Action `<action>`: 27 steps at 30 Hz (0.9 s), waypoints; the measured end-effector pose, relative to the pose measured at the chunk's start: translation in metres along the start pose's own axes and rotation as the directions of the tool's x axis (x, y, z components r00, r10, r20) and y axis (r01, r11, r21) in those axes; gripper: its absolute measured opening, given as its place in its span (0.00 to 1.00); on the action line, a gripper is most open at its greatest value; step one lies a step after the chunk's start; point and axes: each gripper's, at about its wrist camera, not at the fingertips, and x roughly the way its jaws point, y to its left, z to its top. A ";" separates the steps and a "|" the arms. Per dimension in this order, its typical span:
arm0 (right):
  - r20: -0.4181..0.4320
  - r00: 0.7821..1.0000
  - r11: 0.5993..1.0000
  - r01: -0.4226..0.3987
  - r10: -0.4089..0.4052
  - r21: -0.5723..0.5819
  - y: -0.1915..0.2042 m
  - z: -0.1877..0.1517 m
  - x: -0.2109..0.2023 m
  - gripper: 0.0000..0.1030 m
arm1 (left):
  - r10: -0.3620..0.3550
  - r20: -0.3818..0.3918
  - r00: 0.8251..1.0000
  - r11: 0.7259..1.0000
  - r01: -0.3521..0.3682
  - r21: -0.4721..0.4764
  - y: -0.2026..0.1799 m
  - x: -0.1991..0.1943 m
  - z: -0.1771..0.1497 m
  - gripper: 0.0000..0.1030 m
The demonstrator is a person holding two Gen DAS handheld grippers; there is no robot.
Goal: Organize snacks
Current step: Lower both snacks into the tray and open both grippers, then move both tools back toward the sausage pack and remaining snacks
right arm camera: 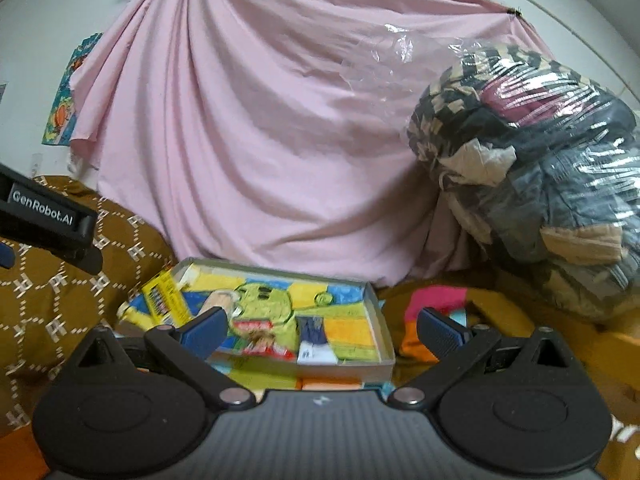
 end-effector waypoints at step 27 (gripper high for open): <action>-0.413 0.896 0.987 -0.142 0.160 0.074 0.017 -0.050 -0.025 1.00 | 0.026 -0.224 0.974 0.986 0.013 0.169 0.054 -0.014 -0.107 0.99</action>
